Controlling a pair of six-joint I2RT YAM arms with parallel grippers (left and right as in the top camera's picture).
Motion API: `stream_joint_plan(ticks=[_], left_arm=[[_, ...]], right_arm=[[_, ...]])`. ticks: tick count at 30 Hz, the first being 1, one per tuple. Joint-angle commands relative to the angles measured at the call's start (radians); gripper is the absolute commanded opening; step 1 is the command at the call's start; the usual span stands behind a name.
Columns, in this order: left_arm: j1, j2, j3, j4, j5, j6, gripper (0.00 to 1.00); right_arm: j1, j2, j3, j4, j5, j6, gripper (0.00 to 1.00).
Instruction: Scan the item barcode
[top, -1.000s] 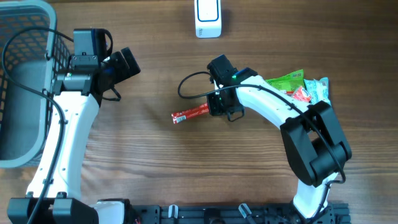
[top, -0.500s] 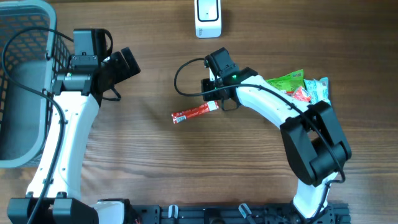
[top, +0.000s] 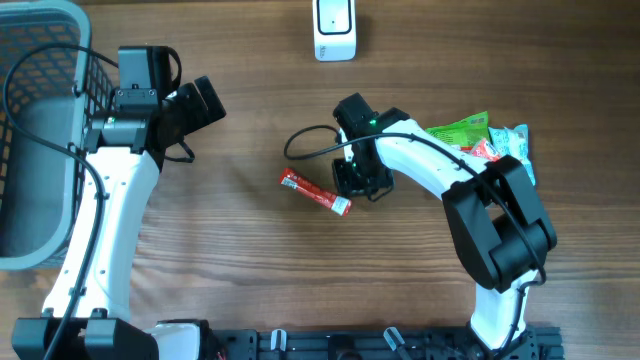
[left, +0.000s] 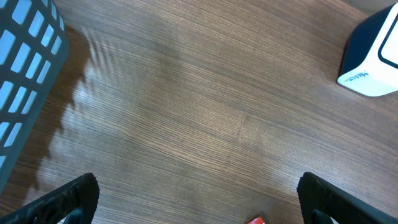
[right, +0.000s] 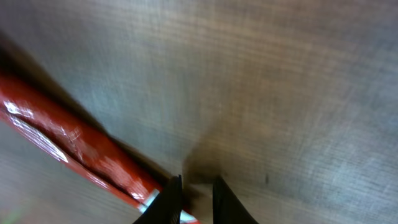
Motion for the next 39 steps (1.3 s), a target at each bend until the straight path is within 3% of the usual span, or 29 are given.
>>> stream_joint_plan(ticks=[1, 5, 14, 20, 27, 33, 39], left_arm=[[0.006, 0.005, 0.006, 0.001, -0.013, 0.012, 1.00], [0.006, 0.005, 0.006, 0.001, -0.013, 0.012, 1.00], [0.006, 0.005, 0.006, 0.001, -0.013, 0.012, 1.00], [0.006, 0.005, 0.006, 0.001, -0.013, 0.012, 1.00], [0.006, 0.005, 0.006, 0.001, -0.013, 0.012, 1.00], [0.006, 0.005, 0.006, 0.001, -0.013, 0.012, 1.00], [0.006, 0.005, 0.006, 0.001, -0.013, 0.012, 1.00]], right_arm=[[0.004, -0.013, -0.006, -0.054, -0.113, -0.207, 0.19], [0.002, -0.019, 0.029, -0.104, -0.104, -0.248, 0.20], [0.016, -0.054, 0.067, -0.092, -0.105, -0.302, 0.39], [0.068, -0.052, 0.062, -0.079, -0.075, -0.407, 0.41], [0.134, -0.050, 0.012, 0.028, 0.204, -0.417, 0.43], [0.135, -0.045, -0.068, 0.137, 0.169, -0.459, 0.43], [0.135, -0.043, -0.076, 0.134, 0.134, -0.479, 0.42]])
